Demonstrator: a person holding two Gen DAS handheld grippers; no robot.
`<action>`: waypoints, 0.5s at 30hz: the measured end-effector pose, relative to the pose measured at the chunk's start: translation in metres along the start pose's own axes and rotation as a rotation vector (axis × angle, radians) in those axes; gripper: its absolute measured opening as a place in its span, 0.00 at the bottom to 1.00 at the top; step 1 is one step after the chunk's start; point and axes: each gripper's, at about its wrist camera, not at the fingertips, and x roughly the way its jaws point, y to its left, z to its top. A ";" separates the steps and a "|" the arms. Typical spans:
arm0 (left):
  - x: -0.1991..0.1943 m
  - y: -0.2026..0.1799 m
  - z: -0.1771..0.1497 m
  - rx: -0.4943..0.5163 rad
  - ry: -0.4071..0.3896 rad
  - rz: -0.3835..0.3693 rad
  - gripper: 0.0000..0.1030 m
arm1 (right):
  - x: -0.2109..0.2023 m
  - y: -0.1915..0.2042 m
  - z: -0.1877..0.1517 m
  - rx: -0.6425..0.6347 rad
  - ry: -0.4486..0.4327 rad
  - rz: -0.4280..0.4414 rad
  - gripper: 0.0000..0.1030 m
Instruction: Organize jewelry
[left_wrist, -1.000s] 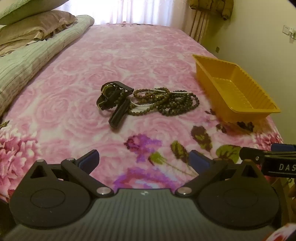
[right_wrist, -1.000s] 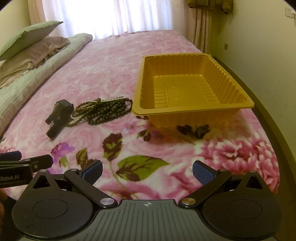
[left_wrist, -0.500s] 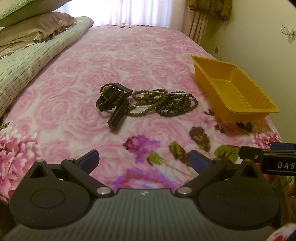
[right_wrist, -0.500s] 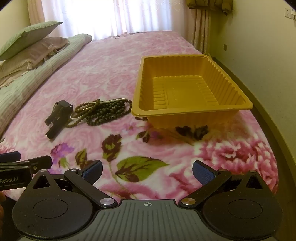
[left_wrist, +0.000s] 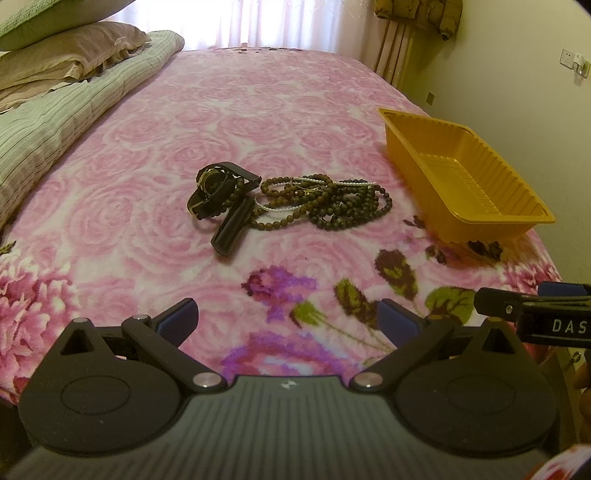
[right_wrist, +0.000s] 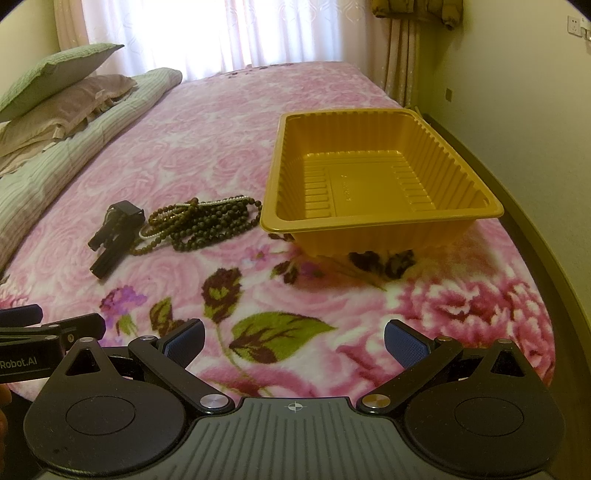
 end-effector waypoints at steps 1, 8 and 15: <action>0.000 0.000 0.000 0.000 0.001 0.000 0.99 | 0.000 0.000 0.000 0.000 0.000 0.000 1.00; 0.001 0.000 0.000 -0.001 0.002 -0.002 0.99 | 0.000 0.000 0.000 0.000 0.000 0.000 1.00; 0.001 -0.001 0.000 -0.001 0.003 -0.001 0.99 | 0.000 0.000 0.001 -0.001 0.000 -0.001 1.00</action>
